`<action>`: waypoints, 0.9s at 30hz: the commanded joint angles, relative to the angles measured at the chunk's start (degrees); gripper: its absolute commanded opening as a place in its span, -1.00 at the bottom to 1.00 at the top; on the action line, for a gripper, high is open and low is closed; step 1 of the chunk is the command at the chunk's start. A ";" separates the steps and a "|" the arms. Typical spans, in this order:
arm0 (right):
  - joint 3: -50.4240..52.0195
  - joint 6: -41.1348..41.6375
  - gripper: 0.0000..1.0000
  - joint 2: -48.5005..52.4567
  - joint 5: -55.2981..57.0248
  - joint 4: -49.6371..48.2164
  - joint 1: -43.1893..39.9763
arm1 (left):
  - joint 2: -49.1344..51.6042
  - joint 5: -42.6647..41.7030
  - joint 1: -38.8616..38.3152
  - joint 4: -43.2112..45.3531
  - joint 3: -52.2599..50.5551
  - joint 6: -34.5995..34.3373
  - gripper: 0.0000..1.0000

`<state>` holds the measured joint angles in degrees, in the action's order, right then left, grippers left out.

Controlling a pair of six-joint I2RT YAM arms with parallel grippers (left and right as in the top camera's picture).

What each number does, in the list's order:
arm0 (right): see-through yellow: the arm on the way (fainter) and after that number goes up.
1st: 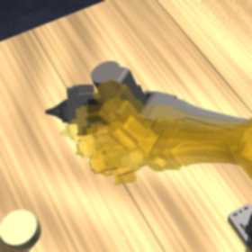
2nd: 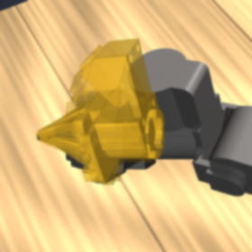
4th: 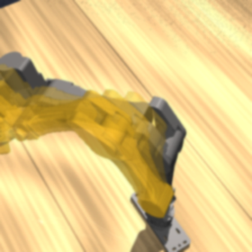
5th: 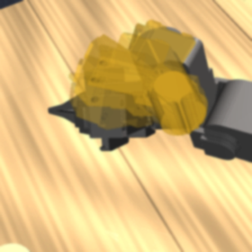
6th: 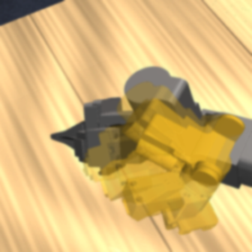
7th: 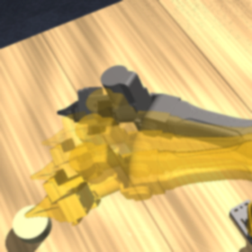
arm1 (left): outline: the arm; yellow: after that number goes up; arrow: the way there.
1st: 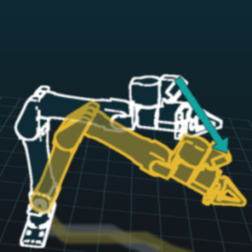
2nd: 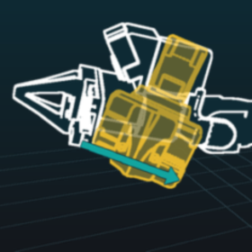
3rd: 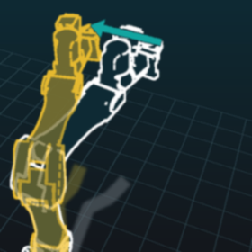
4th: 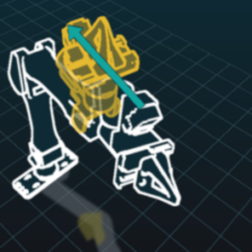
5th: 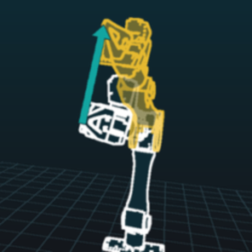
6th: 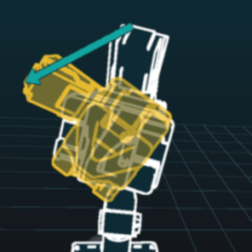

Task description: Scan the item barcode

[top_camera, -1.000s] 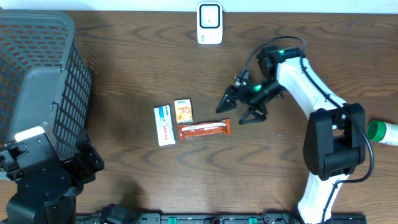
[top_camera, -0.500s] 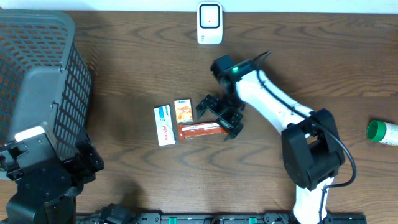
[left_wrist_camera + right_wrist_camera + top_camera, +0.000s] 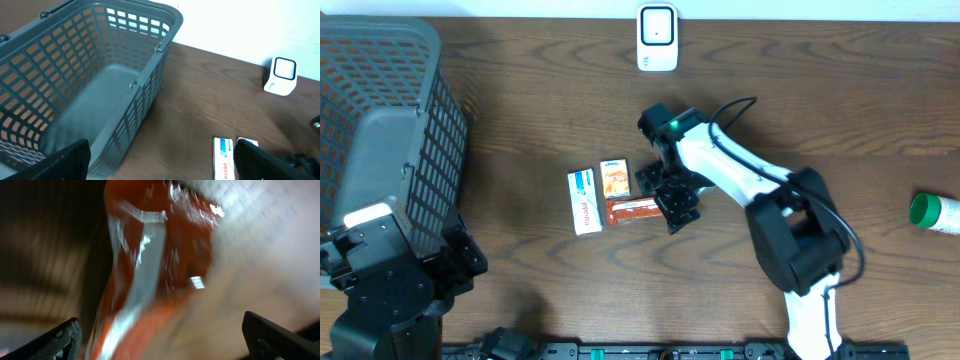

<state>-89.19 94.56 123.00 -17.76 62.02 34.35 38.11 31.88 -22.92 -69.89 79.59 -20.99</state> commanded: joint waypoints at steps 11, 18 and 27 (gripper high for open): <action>0.15 -2.51 0.28 4.63 7.10 -3.89 0.13 | -0.13 0.50 0.24 0.04 0.52 -0.33 0.83; 0.17 -5.84 0.67 4.63 9.42 -1.97 -0.02 | -0.13 0.48 0.24 0.04 0.52 -0.33 0.83; 0.17 -8.96 0.18 4.63 8.85 -2.54 0.37 | -0.13 0.50 0.24 0.07 0.52 -0.33 0.83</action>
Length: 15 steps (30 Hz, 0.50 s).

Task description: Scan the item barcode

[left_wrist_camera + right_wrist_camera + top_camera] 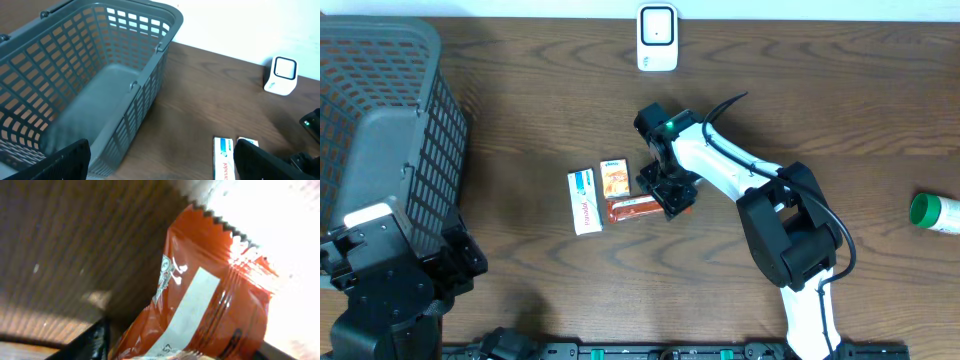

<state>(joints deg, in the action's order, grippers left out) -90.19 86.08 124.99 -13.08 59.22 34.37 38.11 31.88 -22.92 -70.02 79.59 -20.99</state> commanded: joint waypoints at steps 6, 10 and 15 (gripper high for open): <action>1.18 -7.63 -0.09 2.64 4.26 -0.33 0.35 | -0.13 0.50 0.24 0.17 0.52 -0.33 0.83; 1.16 -16.13 -0.21 2.62 4.20 -0.37 -0.68 | -0.13 0.50 0.24 0.17 0.52 -0.33 0.83; 1.16 -29.03 -0.14 2.62 2.29 -2.51 -1.84 | -0.13 0.50 0.24 0.20 0.52 -0.33 0.83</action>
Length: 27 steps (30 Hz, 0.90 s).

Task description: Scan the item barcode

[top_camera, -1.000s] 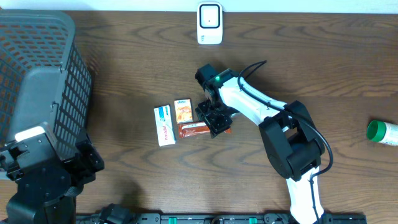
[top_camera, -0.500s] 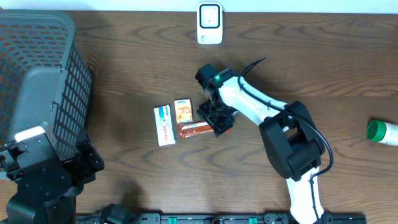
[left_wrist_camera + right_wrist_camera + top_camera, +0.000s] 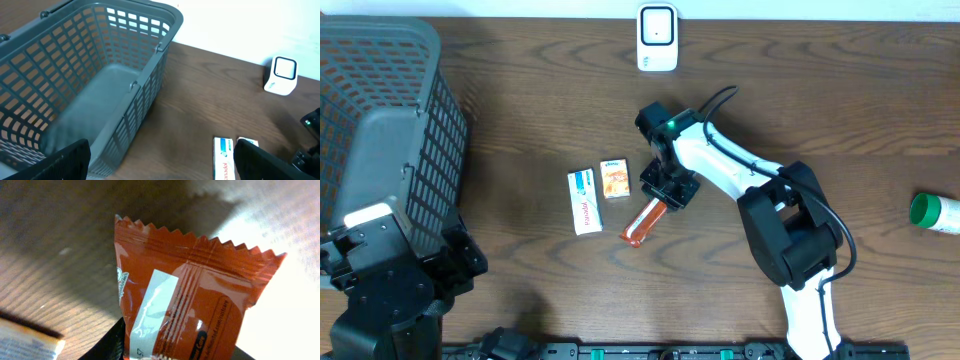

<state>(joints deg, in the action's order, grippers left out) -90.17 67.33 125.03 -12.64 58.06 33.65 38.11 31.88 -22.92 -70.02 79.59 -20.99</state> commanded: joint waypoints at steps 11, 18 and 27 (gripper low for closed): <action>1.14 -16.81 0.33 2.58 -1.84 -0.02 -1.68 | -0.13 0.50 0.24 0.17 0.52 -0.33 0.82; 1.16 -17.62 -0.18 2.60 -4.81 -1.27 -1.51 | -0.13 0.50 0.24 0.17 0.52 -0.33 0.83; 1.14 -28.09 -0.71 2.58 -10.62 -6.36 -1.84 | -0.13 0.50 0.24 0.17 0.52 -0.33 0.83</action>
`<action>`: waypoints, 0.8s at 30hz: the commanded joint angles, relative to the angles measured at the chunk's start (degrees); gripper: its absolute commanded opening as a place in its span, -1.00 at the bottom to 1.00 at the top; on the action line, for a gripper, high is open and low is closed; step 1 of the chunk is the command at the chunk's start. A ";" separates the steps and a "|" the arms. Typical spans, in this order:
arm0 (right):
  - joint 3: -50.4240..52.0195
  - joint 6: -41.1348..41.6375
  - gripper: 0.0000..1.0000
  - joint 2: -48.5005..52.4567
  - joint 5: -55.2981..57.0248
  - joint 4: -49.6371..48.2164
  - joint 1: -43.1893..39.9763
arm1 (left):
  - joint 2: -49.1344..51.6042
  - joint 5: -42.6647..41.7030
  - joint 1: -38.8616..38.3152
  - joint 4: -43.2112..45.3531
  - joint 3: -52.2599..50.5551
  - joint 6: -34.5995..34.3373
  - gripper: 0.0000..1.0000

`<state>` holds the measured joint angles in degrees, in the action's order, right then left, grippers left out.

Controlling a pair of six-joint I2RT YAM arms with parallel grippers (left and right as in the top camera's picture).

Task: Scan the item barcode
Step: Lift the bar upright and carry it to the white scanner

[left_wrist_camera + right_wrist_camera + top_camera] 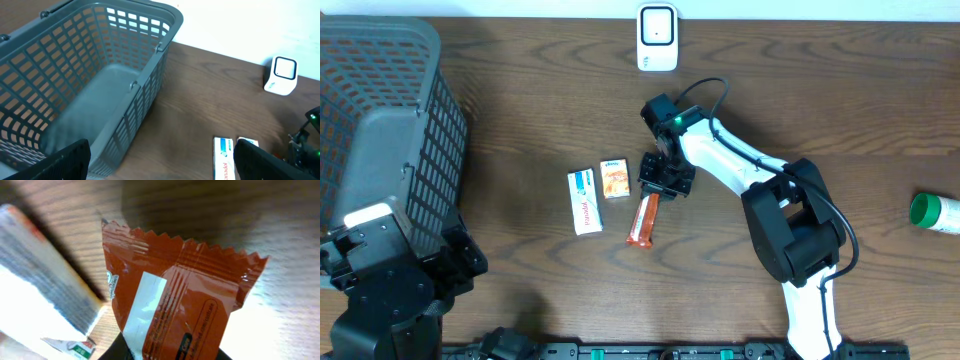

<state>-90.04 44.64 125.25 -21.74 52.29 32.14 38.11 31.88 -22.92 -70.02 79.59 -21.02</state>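
Observation:
My right gripper [663,184] is shut on one end of an orange-red snack packet [643,220], which points toward the table's front edge. In the right wrist view the packet [175,295] fills the middle, its white stripe and printed back showing, and it hides the fingertips of the right gripper [170,356]. The white scanner [657,38] stands at the back edge, also seen as the scanner [281,76]. My left gripper [160,170] hangs open near the basket with nothing in it, and one of its dark fingers [65,160] shows at the lower left.
A grey mesh basket [380,120] fills the left side. A white-and-blue box [584,202] and a small orange box [613,178] lie just left of the packet. A green-capped bottle [932,213] lies at the far right.
The right gripper has shifted slightly toward the back and turned. The packet that slanted toward the front left now points nearly straight toward the front edge. The left arm has not moved.
The right gripper first stood open at the right end of the packet, which lay flat beside the boxes. Then it was shut on that end. After that the packet hung slanted from the gripper, and now it is swung round to point frontward.

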 commanded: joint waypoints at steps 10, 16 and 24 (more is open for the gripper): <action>0.79 -18.16 -0.82 -0.42 -23.30 -0.61 -8.02 | -0.13 0.50 0.24 0.17 0.52 -0.31 0.83; 0.79 -21.14 -0.76 -5.73 -27.23 1.77 -13.44 | -0.13 0.50 0.24 0.17 0.52 -0.31 0.83; 0.81 -32.44 -0.75 -15.41 -21.49 -4.74 -14.95 | -0.13 0.50 0.24 0.17 0.52 -0.31 0.83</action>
<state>-89.19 18.70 114.06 -44.82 49.30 17.06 38.11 31.88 -22.92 -70.02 79.59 -20.99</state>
